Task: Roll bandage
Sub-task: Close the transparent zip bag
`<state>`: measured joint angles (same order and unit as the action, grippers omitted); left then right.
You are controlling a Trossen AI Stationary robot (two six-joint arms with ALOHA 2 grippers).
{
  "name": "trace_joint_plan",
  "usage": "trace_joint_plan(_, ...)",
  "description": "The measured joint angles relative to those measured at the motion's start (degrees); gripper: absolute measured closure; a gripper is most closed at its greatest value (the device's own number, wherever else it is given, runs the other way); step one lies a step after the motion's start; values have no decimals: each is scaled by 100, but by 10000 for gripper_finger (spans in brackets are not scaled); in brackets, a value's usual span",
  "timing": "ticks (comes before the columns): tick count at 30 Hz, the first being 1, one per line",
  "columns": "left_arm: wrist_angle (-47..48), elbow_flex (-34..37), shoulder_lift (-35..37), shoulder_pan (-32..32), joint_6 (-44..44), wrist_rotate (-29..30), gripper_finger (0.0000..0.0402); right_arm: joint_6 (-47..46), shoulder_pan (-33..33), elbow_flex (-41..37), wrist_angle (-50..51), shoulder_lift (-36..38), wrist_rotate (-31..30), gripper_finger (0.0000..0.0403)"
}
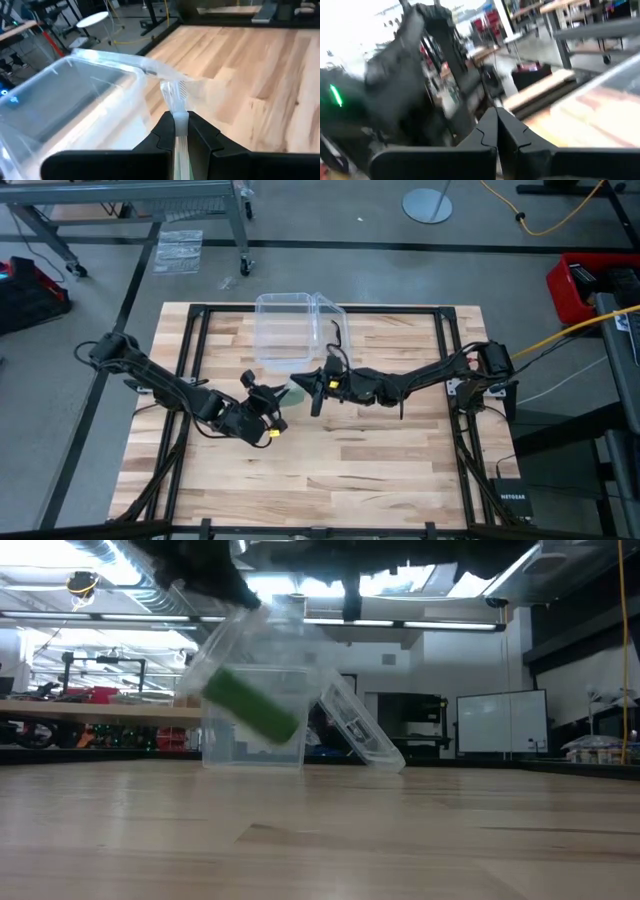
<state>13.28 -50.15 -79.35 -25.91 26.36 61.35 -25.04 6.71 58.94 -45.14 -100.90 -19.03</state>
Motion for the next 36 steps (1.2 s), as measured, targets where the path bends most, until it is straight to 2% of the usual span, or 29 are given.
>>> trace_joint_plan(3, 179, -7, 5, -2, 301, -1, 386, -2, 1, 8, 6, 9, 19, 403)
trace_joint_plan(9, 140, -20, 8, -2, 326, 32, 387, -8, 1, -1, 99, -7, 436, 390)
trace_joint_plan(15, 117, -20, 35, -10, 297, -119, 387, 127, 1, -3, 641, -11, 877, 372)
trace_joint_plan(20, 88, -20, 171, -68, 298, -974, 387, 824, 6, -6, 1272, -14, 1307, 352)
trace_joint_plan(25, 123, -20, 307, -103, 372, -1983, 387, 1413, 17, -7, 1510, -20, 1908, 321)
trace_joint_plan(29, 110, -22, 308, -111, 364, -2742, 387, 1813, 51, -9, 1527, -22, 2068, 293)
trace_joint_plan(36, 107, -28, 308, -147, 425, -3320, 387, 2540, 257, -9, 1539, -22, 2074, 256)
